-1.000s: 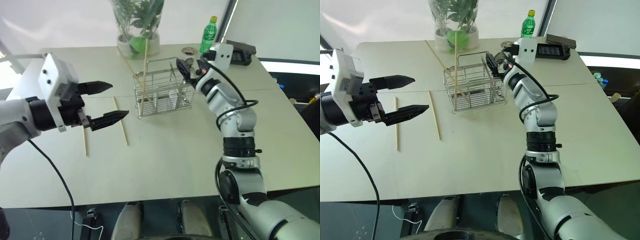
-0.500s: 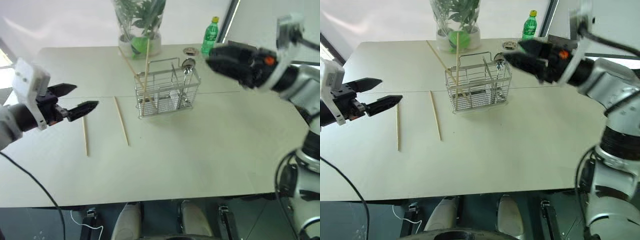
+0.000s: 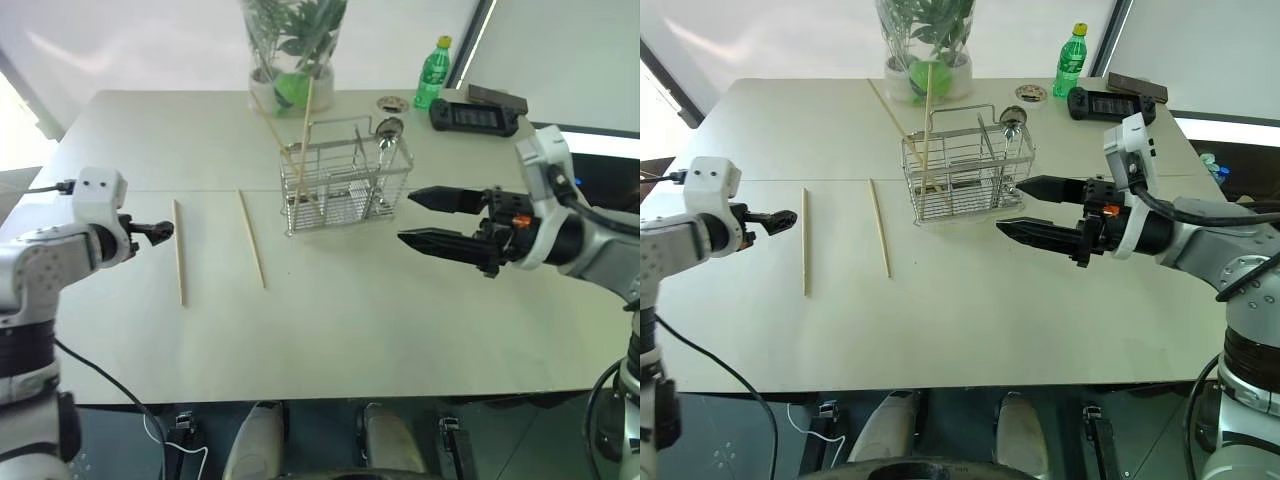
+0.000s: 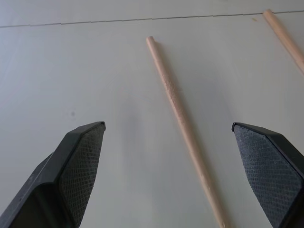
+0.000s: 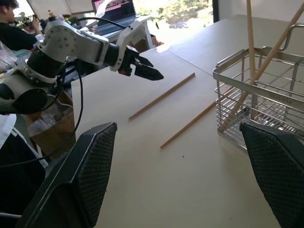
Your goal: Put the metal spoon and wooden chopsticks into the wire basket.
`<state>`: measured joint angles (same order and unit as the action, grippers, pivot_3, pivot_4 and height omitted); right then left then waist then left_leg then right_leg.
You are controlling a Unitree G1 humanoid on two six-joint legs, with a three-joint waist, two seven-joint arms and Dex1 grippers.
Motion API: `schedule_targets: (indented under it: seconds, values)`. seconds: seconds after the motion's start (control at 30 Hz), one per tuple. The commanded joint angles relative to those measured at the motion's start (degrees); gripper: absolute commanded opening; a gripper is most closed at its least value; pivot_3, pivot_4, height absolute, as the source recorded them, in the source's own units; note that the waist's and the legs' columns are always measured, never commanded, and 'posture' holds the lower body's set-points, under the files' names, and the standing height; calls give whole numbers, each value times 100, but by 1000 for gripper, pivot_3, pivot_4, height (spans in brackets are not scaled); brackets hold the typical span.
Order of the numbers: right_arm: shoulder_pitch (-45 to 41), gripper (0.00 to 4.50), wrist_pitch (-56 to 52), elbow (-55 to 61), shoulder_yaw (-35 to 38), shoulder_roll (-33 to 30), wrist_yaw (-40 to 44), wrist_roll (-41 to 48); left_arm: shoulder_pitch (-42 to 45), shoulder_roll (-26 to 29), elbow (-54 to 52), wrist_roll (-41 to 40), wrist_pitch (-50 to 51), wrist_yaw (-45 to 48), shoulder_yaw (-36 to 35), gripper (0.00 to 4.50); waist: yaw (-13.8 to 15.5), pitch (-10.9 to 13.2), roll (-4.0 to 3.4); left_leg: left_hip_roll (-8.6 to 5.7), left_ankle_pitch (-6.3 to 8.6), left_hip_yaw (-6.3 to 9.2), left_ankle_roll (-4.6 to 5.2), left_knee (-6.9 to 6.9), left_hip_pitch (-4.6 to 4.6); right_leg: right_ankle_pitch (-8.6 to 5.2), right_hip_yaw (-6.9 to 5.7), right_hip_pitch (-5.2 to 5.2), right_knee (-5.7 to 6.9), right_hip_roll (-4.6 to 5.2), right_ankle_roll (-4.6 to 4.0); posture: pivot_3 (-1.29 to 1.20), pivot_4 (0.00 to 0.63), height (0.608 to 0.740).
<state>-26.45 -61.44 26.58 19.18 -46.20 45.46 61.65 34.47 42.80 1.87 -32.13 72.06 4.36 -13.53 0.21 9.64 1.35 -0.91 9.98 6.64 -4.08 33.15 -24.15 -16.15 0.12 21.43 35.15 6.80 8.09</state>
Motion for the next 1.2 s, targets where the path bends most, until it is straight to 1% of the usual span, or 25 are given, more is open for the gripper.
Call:
schedule_targets:
  seconds: [0.03,0.27,0.37,0.57,0.6,0.63,0.67,0.87,0.97,1.07,1.13,1.2]
  values:
    - [42,4276,112,237,210,25,-239,326,735,-201,982,521,-238,-245,12,4500,11,0,5,0,-1,0,-1,0,0,1,0,1,0,0,1,0,150,720]
    - [323,4276,283,381,258,30,-492,555,1879,-591,3082,1178,-760,-5,327,4500,13,-1,9,0,-1,0,-2,-2,-1,3,-2,2,3,0,12,0,150,720]
    - [461,4276,399,383,291,23,-528,571,2290,-744,3950,1365,-829,89,373,4500,13,-1,11,-1,-2,0,-2,-1,-1,4,-3,0,5,0,16,0,150,720]
    - [702,4276,542,509,346,-2,-638,706,2795,-957,5100,1698,-1093,456,470,4500,11,-2,11,-1,-2,0,-3,-1,4,6,-4,-2,8,0,22,0,150,720]
    - [732,4371,559,522,351,-9,-659,723,2847,-983,5215,1753,-1151,520,488,3946,16,-3,10,-1,-2,0,-3,-1,4,6,-4,-3,8,0,22,0,150,720]
    - [761,4371,576,536,354,-17,-677,740,2900,-1016,5312,1799,-1190,550,479,3596,33,-3,10,-1,-2,0,-3,-1,5,6,-4,-4,7,0,23,0,150,720]
    - [787,4371,593,548,354,-28,-694,758,2948,-1046,5400,1831,-1218,563,454,3146,45,-3,10,-2,-2,0,-3,0,6,6,-4,-6,7,1,23,0,150,720]
    - [865,4371,629,596,373,-87,-835,924,3120,-1182,5665,1967,-1305,613,363,35,67,-5,12,-7,-3,1,-6,2,5,6,-4,-12,6,5,29,0,150,720]
    - [874,4371,626,592,399,-107,-895,1037,3111,-1200,5661,1974,-1450,428,199,35,54,-5,12,-7,-3,2,-6,1,6,6,-4,-11,6,5,30,0,150,720]
    - [907,4371,639,585,402,-143,-923,1080,2988,-1172,5494,1999,-1971,-110,-97,35,46,-5,13,-7,-3,3,-6,1,7,6,-4,-11,7,5,30,0,150,720]
    - [939,4371,633,573,429,-176,-964,1127,2813,-1141,5107,2025,-2589,-296,-239,35,34,-5,14,-7,-3,4,-6,1,7,7,-4,-10,8,5,32,0,150,720]
    - [977,4371,618,589,459,-212,-1028,1186,2593,-1156,4445,1903,-3279,-263,-451,35,12,-1,21,-6,-4,3,-7,-1,5,8,-3,-5,8,5,32,0,150,720]
